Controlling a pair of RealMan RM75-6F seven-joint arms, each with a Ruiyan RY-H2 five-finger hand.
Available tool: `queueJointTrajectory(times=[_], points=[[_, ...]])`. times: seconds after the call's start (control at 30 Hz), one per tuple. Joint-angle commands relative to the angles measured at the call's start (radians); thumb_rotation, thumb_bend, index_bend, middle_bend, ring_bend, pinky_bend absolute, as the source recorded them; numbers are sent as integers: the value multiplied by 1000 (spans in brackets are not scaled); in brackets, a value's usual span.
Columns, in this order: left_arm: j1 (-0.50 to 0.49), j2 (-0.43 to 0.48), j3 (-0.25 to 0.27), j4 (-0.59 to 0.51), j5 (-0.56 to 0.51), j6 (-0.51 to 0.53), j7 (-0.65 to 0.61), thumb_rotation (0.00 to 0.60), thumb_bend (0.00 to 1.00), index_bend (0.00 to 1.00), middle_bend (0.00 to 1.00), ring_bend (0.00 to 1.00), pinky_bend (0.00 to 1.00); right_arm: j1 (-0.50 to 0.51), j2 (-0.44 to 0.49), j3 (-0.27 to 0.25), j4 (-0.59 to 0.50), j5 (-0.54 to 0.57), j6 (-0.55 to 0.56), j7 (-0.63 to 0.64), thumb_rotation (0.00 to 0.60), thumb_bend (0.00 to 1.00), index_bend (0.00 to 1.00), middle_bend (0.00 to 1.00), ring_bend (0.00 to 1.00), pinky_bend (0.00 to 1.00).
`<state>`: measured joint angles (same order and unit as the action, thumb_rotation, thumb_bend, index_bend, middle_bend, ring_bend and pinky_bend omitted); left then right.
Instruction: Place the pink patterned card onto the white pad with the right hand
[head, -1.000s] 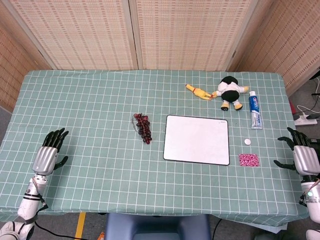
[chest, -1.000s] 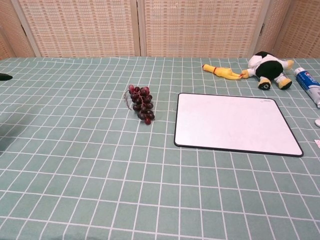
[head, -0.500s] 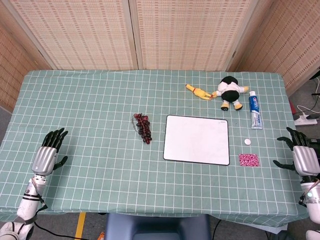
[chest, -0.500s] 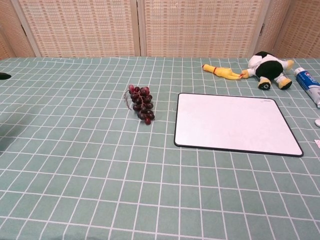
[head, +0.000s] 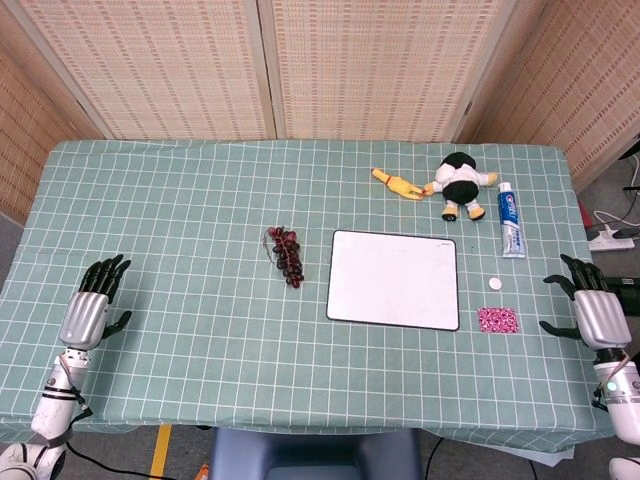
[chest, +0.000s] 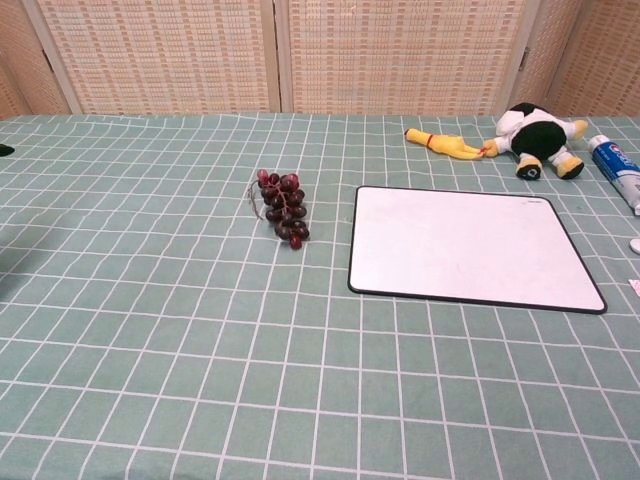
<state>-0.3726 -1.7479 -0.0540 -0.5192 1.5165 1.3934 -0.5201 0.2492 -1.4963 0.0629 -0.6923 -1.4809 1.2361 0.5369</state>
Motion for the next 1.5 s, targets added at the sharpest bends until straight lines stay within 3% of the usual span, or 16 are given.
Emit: queueJointTrajectory(times=[0.03,0.37,0.57,0.8,1.1,1.3,1.4,1.5], points=[[-7,-3,6,-6,9,-4,13,600,242,0,0,0,0,0,8,-14,-15,-2,-22,-60,600,108,316,27,0,0],[-5,7,6,-24,7,-8,8,600,243,0,0,0,0,32,69,-32,-179,-3,-95,-247,600,177,287,12,0,0],[-4,10,8,-25,8,-9,3,600,243,0,0,0,0,33,101,-20,-265,19,-102,-283,600,0,210,8,0,0],[-4,9,8,-28,9,-7,9,600,243,0,0,0,0,38,94,-32,-273,41,-158,-317,476,0,132,0,0,0],[-5,10,9,-30,8,-11,11,600,242,0,0,0,0,48,84,-42,-277,47,-190,-370,441,0,188,0,0,0],[-5,13,7,-33,6,-15,4,600,243,0,0,0,0,60,102,-53,-300,42,-213,-420,458,77,210,0,0,0],[-5,13,7,-34,5,-15,4,600,243,0,0,0,0,68,119,-53,-330,55,-235,-472,567,147,213,0,0,0],[-5,14,6,-34,4,-16,4,600,243,0,0,0,0,73,127,-49,-355,73,-254,-512,600,196,217,0,0,0]])
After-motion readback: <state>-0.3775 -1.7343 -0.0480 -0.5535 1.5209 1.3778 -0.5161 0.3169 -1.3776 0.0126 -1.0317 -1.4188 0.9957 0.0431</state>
